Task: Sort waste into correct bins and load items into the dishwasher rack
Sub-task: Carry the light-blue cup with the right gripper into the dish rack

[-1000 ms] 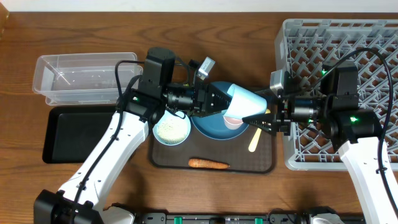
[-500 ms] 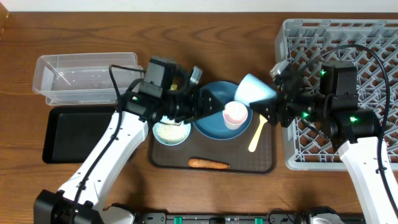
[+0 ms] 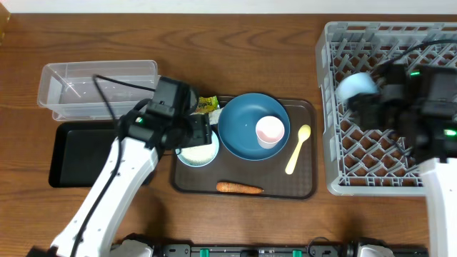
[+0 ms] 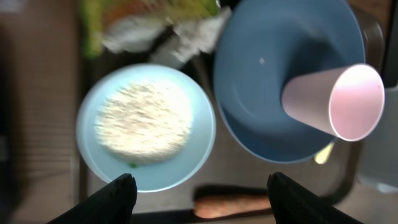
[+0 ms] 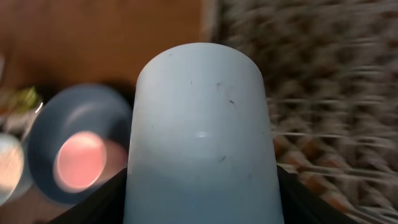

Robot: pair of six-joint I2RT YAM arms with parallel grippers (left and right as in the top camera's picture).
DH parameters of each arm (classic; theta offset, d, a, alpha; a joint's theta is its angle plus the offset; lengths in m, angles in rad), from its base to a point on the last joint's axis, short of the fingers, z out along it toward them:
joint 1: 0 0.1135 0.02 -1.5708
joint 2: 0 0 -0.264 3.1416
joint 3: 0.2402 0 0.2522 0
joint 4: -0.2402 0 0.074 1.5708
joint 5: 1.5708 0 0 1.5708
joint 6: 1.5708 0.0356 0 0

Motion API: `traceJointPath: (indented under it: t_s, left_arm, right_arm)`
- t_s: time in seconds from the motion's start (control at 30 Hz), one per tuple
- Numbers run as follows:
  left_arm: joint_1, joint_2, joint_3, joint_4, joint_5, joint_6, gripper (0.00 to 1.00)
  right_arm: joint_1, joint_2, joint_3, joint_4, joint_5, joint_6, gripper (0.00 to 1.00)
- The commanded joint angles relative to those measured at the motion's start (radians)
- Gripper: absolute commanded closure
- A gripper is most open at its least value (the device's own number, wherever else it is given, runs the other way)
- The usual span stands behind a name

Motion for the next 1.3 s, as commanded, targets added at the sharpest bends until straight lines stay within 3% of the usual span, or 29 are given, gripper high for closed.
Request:
traceJointPath:
  t_s: [0.0, 0.33, 0.43, 0.53, 1.17, 1.23, 1.27]
  left_arm:
    - [0.003, -0.050, 0.010, -0.005, -0.098, 0.044, 0.30]
    - [0.003, -0.071, 0.010, -0.009, -0.100, 0.047, 0.30]
    - [0.003, -0.071, 0.010, -0.008, -0.100, 0.051, 0.29]
    - [0.003, -0.071, 0.010, -0.011, -0.100, 0.063, 0.29]
    - [0.003, -0.071, 0.010, -0.035, -0.100, 0.063, 0.29]
    - [0.003, -0.071, 0.010, -0.035, -0.100, 0.063, 0.29]
    - [0.003, -0.071, 0.010, -0.035, -0.100, 0.063, 0.29]
  right_arm:
    - [-0.099, -0.006, 0.077, -0.019, 0.045, 0.031, 0.62]
    - [-0.478, 0.080, 0.101, -0.050, 0.100, 0.201, 0.68]
    - [-0.567, 0.131, 0.101, -0.053, 0.106, 0.272, 0.63]
    - [-0.631, 0.181, 0.101, -0.051, 0.106, 0.313, 0.63]
    - [-0.699, 0.484, 0.101, -0.016, 0.107, 0.326, 0.65]
    - [-0.699, 0.500, 0.101, -0.002, 0.106, 0.326, 0.60]
    - [-0.699, 0.505, 0.101, 0.006, 0.105, 0.326, 0.51]
